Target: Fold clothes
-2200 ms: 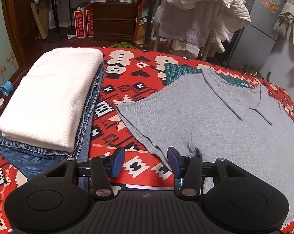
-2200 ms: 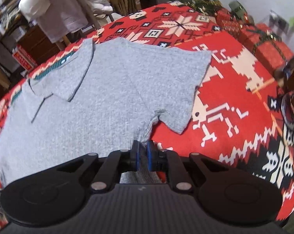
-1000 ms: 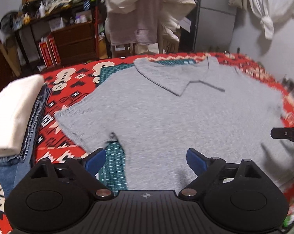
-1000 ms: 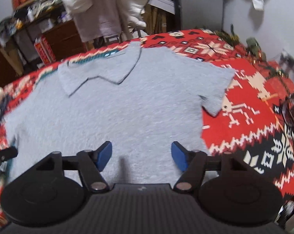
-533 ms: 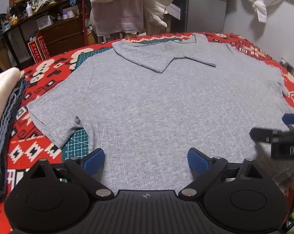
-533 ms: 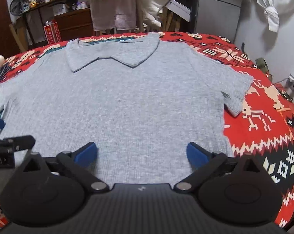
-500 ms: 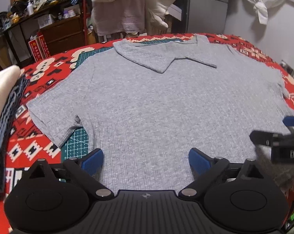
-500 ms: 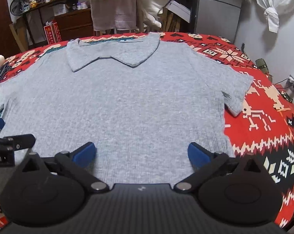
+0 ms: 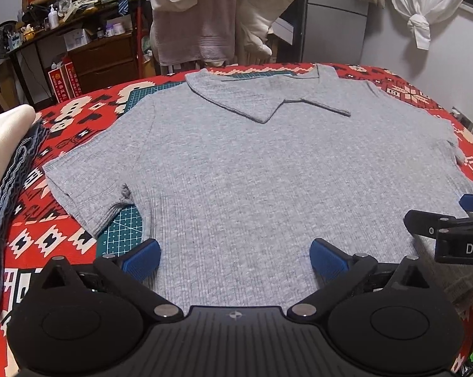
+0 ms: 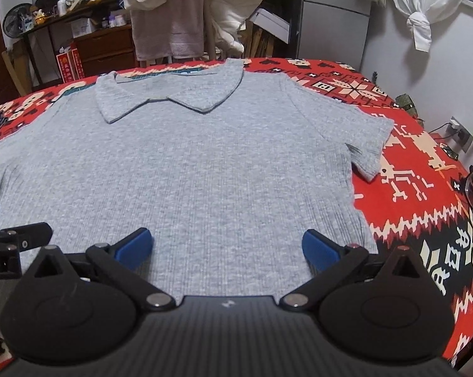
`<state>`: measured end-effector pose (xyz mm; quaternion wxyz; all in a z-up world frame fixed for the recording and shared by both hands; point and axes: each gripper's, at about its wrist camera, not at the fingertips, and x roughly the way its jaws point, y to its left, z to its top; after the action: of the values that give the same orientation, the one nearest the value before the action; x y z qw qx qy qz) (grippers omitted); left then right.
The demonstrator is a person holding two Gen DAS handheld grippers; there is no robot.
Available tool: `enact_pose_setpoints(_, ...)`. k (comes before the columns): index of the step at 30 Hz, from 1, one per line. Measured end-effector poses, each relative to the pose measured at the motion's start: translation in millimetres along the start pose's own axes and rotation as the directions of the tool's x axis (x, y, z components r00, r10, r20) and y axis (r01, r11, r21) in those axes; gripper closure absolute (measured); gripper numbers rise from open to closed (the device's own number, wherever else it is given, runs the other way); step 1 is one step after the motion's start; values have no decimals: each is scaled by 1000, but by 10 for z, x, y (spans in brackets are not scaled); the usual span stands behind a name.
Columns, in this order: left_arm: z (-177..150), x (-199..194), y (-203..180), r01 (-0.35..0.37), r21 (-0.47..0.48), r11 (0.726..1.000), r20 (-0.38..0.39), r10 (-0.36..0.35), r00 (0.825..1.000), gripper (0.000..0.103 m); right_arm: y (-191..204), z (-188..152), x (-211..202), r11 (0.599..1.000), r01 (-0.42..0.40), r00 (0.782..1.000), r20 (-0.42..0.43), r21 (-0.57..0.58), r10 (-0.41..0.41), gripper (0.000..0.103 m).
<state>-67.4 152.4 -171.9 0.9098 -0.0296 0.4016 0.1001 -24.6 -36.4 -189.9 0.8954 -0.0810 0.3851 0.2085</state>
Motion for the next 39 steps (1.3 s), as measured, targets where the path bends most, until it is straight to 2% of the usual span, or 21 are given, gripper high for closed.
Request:
enact_pose_setpoints(5,-11,-11,9,6,5,1000,-5,-6,1000,0,0,-76,-27,1000,8,999,42,8,-8,0)
enact_pose_setpoints(10,-78,-34,8,4,0,1000,40,-4,999,0,6,-157,-42,1000,17,995,99,13,-18,0)
enact_pose_setpoints(19,-121,-47,7,4,-12,1000,72,-3,997,0,18,-179,-28,999,35,993,114,26,-38,0)
enact_pose_setpoints(22,-103,-93,61,25,-36,999,69,-22,997,10,-20,-125,-38,1000,16,996,89,10,-17,1)
enact_pose_setpoints(24,-78,-160,143,52,-72,996,69,-47,997,19,-44,-96,-132,1000,9,994,108,1,-10,1)
enact_pose_setpoints(28,-72,-366,345,73,-125,989,83,-63,995,20,-183,-26,-379,999,-41,989,143,13,39,3)
enact_pose_setpoints(30,-92,-449,456,73,-137,988,74,-63,995,33,-286,-30,-470,999,-48,990,135,15,46,15)
enact_pose_setpoints(31,-106,-472,506,71,-143,987,64,-63,996,38,-338,-33,-515,999,-52,990,131,16,49,17)
enact_pose_setpoints(33,-119,-467,634,76,-170,982,45,-69,997,54,-455,-52,-570,998,-47,993,112,32,43,28)
enact_pose_setpoints(34,-111,-442,699,80,-188,979,42,-74,996,59,-518,-73,-604,998,-41,993,112,38,37,30)
enact_pose_setpoints(36,-79,-383,834,94,-233,968,44,-86,995,76,-599,-101,-642,999,-30,994,109,44,25,42)
enact_pose_setpoints(39,29,-255,992,134,-308,942,66,-120,991,91,-698,-138,-669,997,-17,995,102,72,9,44)
